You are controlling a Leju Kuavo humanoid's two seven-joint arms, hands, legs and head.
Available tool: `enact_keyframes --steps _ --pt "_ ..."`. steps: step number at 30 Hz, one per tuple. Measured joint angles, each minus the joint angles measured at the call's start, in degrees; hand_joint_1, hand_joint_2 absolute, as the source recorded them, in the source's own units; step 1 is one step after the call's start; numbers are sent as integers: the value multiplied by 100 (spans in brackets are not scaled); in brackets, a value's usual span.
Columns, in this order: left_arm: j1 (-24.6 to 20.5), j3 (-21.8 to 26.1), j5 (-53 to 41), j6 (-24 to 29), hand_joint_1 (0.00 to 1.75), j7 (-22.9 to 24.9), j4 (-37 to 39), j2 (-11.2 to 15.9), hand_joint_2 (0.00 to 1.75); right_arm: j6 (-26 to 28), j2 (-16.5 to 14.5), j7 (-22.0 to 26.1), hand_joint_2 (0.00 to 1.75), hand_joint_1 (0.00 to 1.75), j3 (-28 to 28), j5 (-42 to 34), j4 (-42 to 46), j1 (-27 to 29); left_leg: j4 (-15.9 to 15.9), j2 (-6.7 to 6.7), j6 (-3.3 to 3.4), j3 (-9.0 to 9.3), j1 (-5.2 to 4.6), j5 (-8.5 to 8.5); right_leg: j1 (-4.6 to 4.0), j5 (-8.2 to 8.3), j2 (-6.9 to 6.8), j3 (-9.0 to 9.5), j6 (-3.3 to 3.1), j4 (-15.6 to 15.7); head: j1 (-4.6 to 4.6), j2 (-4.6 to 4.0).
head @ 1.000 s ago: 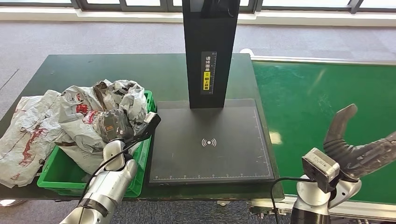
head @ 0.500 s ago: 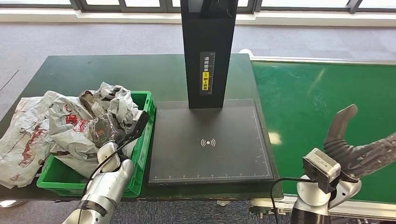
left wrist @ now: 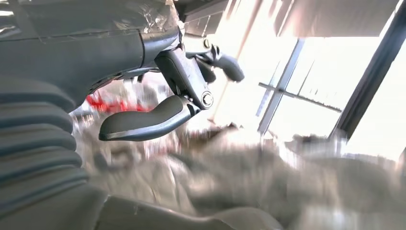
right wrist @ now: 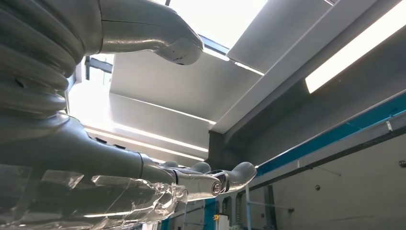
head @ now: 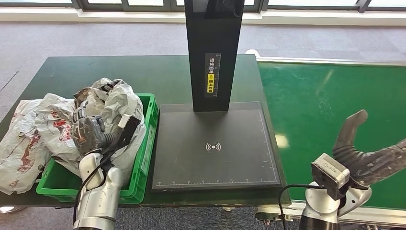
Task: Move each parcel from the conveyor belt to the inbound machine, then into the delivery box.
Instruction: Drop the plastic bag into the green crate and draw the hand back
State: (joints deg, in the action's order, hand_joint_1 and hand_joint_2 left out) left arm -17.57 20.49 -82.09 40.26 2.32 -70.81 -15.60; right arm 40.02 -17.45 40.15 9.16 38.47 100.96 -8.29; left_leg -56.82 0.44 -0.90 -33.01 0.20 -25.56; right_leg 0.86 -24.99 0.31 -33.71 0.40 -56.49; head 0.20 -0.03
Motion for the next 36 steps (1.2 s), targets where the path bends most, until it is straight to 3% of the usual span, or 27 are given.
enact_keyframes --steps 4,12,21,23,27,30,36 --pt "355 77 680 0 0 -550 -1194 -183 0 0 1 0 175 0 20 -4 -2 1 0 -3 4 -9 0 -4 0 -3 -2 -5 2 1 0 -1" --pt "679 172 1976 0 0 -1360 -3040 -202 0 -1 2 0 175 0 39 -11 -24 0 1 -6 3 -13 3 -3 -4 -7 -6 -8 -4 0 -2 0" --pt "780 243 2410 0 0 -1641 -3856 -190 0 -2 11 -22 175 0 67 -10 -56 2 0 -13 3 -13 2 -3 -3 -7 -11 -6 -3 1 -2 0" --pt "793 158 2950 0 0 -1928 -3883 -191 0 -1 11 -33 175 0 68 -34 -57 6 -1 -13 3 -12 1 -3 -3 -7 -11 -8 -3 1 -2 -1" --pt "859 -549 4905 -10 0 -3137 -3431 -178 175 -3 11 -145 175 0 -28 -91 -54 48 -3 -22 3 -13 -1 -3 -1 -8 -21 -4 -2 3 -2 -1" --pt "850 -1196 5789 -449 0 -3577 -2994 -159 175 -143 9 -54 175 0 -188 -366 -143 78 -4 -24 3 -14 0 -3 -1 -8 -21 -2 -2 2 -2 -1" --pt "656 -2144 7232 -2814 0 -4021 -2046 -160 175 -1288 5 -2 175 0 -903 -1171 -1071 42 -4 -24 2 -15 0 -1 -1 -4 -20 -3 0 2 -2 -1"
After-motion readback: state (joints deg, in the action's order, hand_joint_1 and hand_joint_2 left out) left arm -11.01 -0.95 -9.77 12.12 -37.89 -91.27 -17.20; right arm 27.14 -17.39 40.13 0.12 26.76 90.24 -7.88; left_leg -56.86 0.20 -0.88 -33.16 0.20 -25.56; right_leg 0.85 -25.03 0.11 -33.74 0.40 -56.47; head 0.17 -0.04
